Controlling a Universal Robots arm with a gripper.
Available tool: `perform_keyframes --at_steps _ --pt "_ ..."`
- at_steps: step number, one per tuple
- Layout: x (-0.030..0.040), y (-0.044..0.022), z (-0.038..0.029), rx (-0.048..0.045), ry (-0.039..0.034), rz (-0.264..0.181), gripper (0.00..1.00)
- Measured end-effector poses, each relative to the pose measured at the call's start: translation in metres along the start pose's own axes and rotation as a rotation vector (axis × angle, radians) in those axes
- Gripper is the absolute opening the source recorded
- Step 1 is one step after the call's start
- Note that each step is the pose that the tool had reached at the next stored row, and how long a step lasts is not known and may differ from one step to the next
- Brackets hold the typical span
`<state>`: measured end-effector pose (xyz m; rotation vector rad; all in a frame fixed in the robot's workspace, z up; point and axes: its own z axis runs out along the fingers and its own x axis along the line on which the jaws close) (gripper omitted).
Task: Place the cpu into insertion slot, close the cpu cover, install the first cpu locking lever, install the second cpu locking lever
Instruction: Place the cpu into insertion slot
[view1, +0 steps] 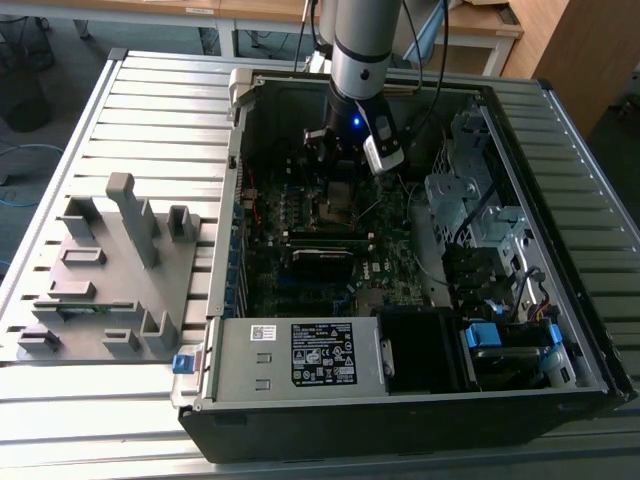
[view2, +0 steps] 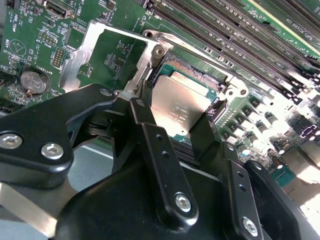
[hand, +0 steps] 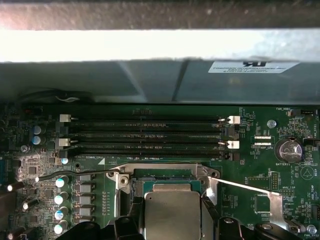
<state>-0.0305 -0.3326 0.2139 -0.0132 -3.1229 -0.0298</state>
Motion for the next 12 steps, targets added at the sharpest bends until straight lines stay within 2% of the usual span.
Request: perform_keyframes --at_steps 12 --pt "0.0016 -0.0001 0.0022 0.0002 0.0001 0.000 0.54"
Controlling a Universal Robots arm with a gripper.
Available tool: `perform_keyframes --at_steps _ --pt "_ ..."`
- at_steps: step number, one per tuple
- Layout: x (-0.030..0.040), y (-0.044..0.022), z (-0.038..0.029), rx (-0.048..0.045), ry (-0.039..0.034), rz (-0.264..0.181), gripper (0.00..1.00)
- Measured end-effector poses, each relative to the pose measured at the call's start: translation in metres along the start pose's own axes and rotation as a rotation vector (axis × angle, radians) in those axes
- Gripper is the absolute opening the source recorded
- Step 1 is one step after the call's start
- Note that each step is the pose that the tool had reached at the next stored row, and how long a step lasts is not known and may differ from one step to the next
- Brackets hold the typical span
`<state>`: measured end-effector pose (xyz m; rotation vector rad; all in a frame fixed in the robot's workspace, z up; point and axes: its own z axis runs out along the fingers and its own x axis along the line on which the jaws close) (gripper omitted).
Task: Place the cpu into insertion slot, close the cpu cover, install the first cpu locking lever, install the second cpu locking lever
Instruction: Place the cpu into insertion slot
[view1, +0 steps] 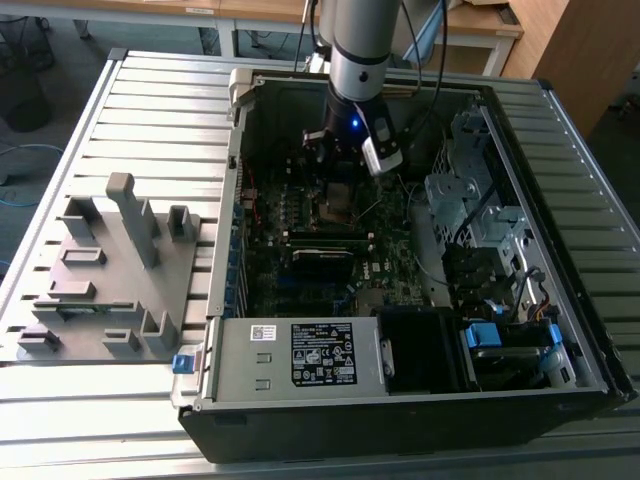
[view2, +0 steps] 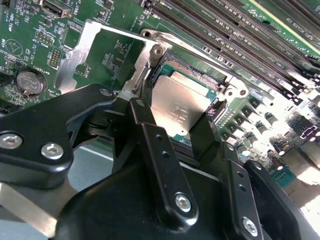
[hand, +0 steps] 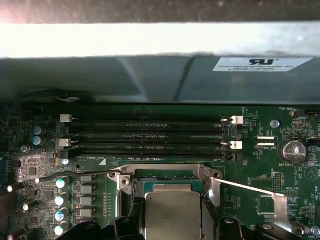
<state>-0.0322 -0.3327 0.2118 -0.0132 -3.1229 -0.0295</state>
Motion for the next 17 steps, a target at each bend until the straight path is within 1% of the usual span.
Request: perform_keyframes --at_steps 11,17 --pt "0.0008 -0.0014 0.0028 0.0000 0.0000 0.000 0.54" --pt "0.0026 -0.0015 0.0045 0.0006 0.0001 0.000 0.54"
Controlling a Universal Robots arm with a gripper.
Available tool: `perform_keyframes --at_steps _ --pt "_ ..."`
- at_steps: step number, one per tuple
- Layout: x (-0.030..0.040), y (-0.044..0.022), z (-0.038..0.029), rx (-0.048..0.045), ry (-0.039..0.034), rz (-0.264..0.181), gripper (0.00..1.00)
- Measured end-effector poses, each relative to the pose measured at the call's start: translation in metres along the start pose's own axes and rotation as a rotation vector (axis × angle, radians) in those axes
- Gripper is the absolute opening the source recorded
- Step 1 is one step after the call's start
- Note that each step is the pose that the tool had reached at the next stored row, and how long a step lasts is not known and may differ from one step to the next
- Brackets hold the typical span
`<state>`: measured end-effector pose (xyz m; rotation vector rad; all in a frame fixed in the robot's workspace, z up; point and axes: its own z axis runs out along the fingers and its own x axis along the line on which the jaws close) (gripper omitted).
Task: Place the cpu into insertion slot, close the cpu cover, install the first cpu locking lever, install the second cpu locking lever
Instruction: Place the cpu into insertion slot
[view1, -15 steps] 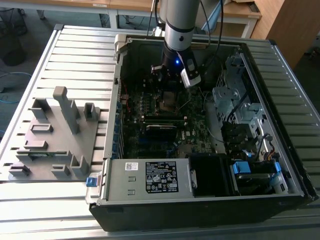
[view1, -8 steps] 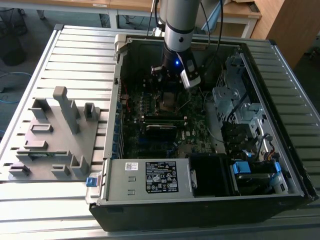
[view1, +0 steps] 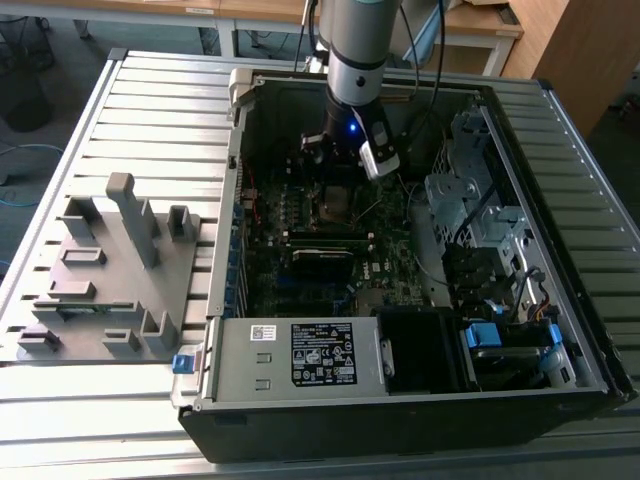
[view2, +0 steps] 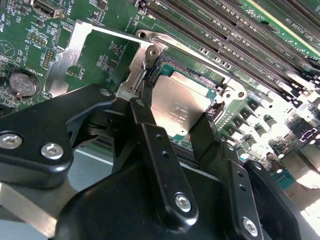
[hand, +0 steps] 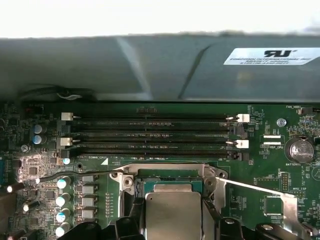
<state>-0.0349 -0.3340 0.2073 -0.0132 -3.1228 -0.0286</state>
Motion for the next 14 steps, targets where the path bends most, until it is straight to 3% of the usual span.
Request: perform_keyframes --at_steps 6,14 --pt "0.0002 -0.0001 0.0031 0.0002 0.0000 0.000 0.54" --pt "0.0002 0.0000 0.0005 0.0003 -0.0001 0.000 0.54"
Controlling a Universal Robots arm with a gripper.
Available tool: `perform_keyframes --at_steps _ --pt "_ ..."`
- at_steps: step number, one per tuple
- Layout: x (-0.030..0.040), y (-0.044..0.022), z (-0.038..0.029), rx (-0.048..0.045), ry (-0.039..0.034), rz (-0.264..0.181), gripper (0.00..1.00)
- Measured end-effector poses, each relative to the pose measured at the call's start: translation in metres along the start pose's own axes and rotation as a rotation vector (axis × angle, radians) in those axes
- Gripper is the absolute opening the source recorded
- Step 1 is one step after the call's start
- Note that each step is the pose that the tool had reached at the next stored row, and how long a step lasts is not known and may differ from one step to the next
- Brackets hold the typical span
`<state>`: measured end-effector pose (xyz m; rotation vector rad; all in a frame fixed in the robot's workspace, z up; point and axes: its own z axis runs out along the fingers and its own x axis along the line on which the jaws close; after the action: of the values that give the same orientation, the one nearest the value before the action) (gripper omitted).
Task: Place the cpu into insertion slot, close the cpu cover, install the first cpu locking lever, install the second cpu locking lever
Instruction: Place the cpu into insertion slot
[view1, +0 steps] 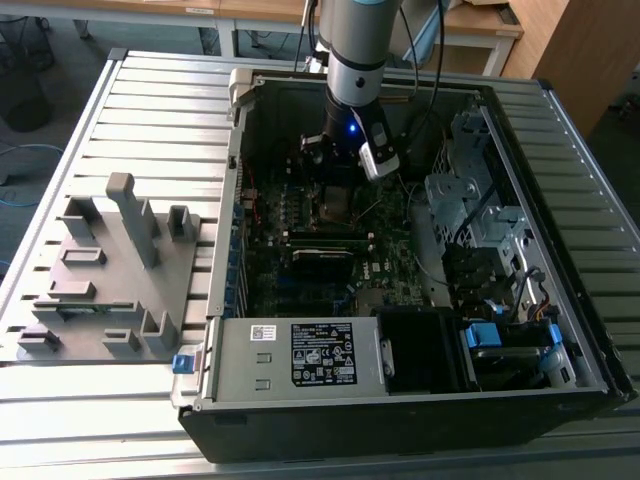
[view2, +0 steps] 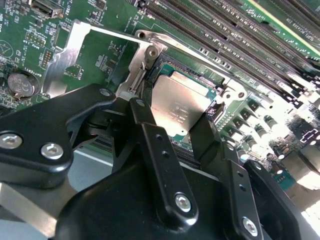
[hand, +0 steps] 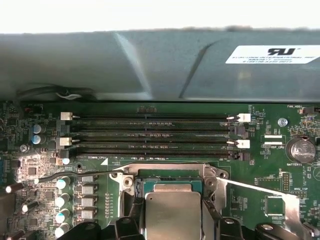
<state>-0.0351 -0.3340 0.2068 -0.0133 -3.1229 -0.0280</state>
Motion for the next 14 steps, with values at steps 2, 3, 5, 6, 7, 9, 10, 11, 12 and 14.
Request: perform_keyframes --at_steps 2,3,5,6,7,9,10,11,12,14 --pt "0.0000 0.0000 -0.0016 0.0001 0.0000 0.000 0.54" --pt "0.0000 0.0001 -0.0019 0.0000 0.0000 0.000 0.54" --pt "0.0000 0.0001 -0.0024 0.0000 0.0000 0.000 0.54" --pt "0.0001 0.0001 -0.0028 0.0000 0.0000 0.000 0.54" --pt "0.0001 0.0001 -0.0028 0.0000 0.0000 0.000 0.54" --pt "0.0001 0.0001 -0.0030 0.0001 0.0001 0.000 0.54" --pt "0.0001 0.0000 -0.0033 0.0003 0.0001 0.000 0.54" --pt "0.0001 0.0000 -0.0035 0.0002 0.0002 0.000 0.54" --pt "0.0001 0.0001 -0.0037 0.0000 0.0000 0.000 0.54" --pt "0.0001 0.0001 -0.0037 -0.0002 -0.0001 0.000 0.54"
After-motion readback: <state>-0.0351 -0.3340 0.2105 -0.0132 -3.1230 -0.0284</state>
